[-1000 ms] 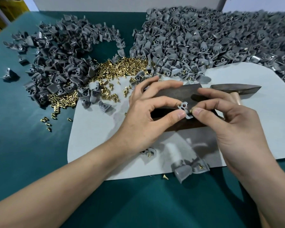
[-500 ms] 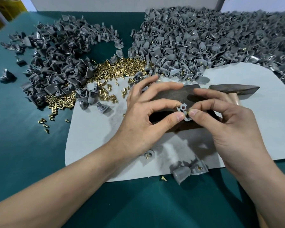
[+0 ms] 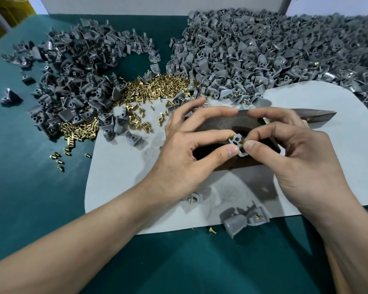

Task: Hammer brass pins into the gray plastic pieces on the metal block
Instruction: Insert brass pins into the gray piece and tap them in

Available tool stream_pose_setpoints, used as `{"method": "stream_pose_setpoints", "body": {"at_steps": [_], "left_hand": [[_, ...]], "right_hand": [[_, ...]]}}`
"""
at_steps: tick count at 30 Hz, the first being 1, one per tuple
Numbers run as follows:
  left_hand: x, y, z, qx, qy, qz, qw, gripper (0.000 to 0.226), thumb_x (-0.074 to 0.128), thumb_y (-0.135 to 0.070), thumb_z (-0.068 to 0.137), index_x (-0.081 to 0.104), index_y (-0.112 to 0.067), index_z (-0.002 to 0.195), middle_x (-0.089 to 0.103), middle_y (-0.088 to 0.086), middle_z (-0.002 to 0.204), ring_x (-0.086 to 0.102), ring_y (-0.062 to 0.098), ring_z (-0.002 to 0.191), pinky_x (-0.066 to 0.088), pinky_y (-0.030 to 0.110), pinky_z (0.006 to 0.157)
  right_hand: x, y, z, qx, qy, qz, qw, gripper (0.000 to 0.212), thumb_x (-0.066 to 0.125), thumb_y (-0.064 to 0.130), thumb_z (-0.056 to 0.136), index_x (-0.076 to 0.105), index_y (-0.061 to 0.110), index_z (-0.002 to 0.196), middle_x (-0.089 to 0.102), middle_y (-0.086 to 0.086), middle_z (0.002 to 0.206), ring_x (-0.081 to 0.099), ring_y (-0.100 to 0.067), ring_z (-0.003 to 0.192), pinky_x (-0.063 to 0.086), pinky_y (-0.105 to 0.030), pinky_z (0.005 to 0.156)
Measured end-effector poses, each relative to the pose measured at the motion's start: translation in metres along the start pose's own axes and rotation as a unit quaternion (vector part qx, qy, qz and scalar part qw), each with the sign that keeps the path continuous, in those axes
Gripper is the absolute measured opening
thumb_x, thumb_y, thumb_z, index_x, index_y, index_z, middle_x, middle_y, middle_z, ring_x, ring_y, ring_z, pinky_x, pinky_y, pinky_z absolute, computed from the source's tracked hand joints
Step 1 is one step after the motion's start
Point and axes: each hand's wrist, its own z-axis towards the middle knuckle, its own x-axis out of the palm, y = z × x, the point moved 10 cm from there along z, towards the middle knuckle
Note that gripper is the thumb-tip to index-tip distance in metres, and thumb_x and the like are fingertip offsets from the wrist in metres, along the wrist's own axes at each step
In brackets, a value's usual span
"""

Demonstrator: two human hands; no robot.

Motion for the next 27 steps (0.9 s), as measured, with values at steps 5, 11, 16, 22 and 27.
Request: {"method": "stream_pose_setpoints", "body": {"at_steps": [5, 11, 16, 22, 27], "left_hand": [[0.0, 0.001, 0.0, -0.002, 0.004, -0.002, 1.0, 0.021, 0.067, -0.028, 0.083, 0.075, -0.02, 0.101, 0.059, -0.011, 0.128, 0.03, 0.021, 0.138, 0.023, 0.049, 0.114], [0.001, 0.003, -0.001, -0.009, 0.004, -0.011, 1.0, 0.022, 0.067, -0.028, 0.083, 0.075, -0.02, 0.101, 0.061, -0.012, 0.126, 0.03, 0.02, 0.139, 0.024, 0.05, 0.114], [0.001, 0.006, 0.0, -0.021, 0.005, -0.026, 0.999, 0.023, 0.067, -0.029, 0.082, 0.072, -0.025, 0.104, 0.059, -0.013, 0.127, 0.03, 0.018, 0.138, 0.023, 0.049, 0.114], [0.0, 0.005, 0.0, -0.021, 0.004, -0.027, 0.999, 0.015, 0.068, -0.031, 0.082, 0.07, -0.032, 0.096, 0.058, -0.017, 0.127, 0.03, 0.015, 0.138, 0.023, 0.048, 0.114], [0.001, 0.007, 0.0, -0.026, 0.007, -0.021, 0.999, 0.015, 0.067, -0.033, 0.082, 0.072, -0.03, 0.096, 0.057, -0.018, 0.128, 0.029, 0.014, 0.138, 0.023, 0.047, 0.114]], "right_hand": [[0.002, 0.0, 0.001, -0.029, 0.009, -0.005, 1.0, 0.02, 0.074, 0.011, 0.078, 0.067, 0.026, 0.068, 0.062, 0.018, 0.11, 0.048, 0.015, 0.105, 0.029, -0.001, 0.088], [0.002, -0.001, 0.001, -0.048, 0.013, -0.005, 0.999, 0.017, 0.075, 0.017, 0.077, 0.066, 0.029, 0.069, 0.065, 0.022, 0.105, 0.045, 0.015, 0.113, 0.028, -0.006, 0.097], [0.004, -0.003, 0.002, -0.044, 0.024, 0.02, 0.999, 0.003, 0.071, 0.027, 0.071, 0.069, 0.028, 0.069, 0.067, 0.016, 0.103, 0.051, 0.016, 0.104, 0.03, -0.004, 0.094], [-0.002, -0.014, 0.002, -0.019, 0.012, 0.052, 0.998, 0.013, 0.068, 0.042, 0.068, 0.075, 0.037, 0.078, 0.067, 0.016, 0.109, 0.053, -0.009, 0.117, 0.03, -0.05, 0.109], [-0.002, -0.014, 0.0, -0.01, 0.005, 0.084, 0.996, 0.003, 0.074, 0.03, 0.07, 0.075, 0.03, 0.073, 0.068, 0.01, 0.106, 0.057, 0.0, 0.109, 0.037, -0.038, 0.107]]}}
